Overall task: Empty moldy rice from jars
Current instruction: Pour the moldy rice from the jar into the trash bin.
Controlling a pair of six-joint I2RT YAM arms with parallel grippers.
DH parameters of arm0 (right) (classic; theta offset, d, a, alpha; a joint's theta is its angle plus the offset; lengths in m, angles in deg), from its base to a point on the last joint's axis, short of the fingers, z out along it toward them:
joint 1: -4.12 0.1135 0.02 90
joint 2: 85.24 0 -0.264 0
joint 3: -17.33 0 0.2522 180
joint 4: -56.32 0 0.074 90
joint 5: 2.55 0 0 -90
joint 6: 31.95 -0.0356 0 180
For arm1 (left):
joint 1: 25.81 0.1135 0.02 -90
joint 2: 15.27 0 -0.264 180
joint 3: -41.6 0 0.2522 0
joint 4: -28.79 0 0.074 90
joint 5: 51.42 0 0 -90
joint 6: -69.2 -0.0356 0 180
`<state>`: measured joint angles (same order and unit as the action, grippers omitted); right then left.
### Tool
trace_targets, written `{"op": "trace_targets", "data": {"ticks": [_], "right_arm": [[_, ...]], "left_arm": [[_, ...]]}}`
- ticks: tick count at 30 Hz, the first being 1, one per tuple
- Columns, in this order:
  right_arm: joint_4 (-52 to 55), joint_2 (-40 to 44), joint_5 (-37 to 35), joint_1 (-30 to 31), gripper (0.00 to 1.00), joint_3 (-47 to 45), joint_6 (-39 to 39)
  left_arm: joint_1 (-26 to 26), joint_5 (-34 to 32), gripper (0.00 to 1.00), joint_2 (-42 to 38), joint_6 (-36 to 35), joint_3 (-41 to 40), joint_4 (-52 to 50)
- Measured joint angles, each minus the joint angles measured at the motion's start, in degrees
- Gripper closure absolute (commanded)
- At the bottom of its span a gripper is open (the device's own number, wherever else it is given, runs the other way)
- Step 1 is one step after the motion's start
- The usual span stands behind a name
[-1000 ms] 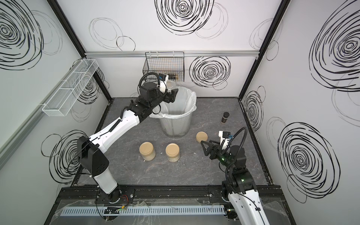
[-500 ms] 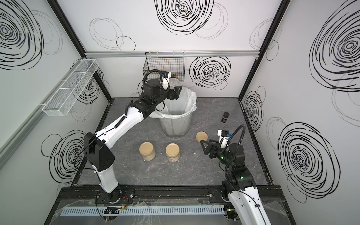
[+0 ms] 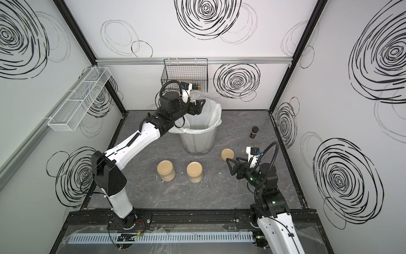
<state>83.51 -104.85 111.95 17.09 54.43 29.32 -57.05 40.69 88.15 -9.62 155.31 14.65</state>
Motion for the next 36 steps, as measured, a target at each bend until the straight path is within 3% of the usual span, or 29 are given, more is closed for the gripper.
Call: {"op": "trace_targets", "data": {"ticks": [19,26,30,36], "right_arm": [[-0.1,0.3,0.7,0.0,0.24,0.3,-1.1],[-0.2,0.3,0.8,0.0,0.24,0.3,-1.1],[-0.2,0.2,1.0,0.0,0.24,0.3,-1.3],[-0.2,-0.1,1.0,0.0,0.24,0.3,-1.3]], "left_arm": [[1.4,-0.2,0.35,0.3,2.3,0.7,-1.1],[0.9,-1.5,0.36,0.9,0.1,1.8,-2.0],[0.9,-1.1,0.35,3.4,-1.0,6.7,-4.9],[0.5,-1.7,0.36,3.0,-2.9,4.5,-3.9]]}}
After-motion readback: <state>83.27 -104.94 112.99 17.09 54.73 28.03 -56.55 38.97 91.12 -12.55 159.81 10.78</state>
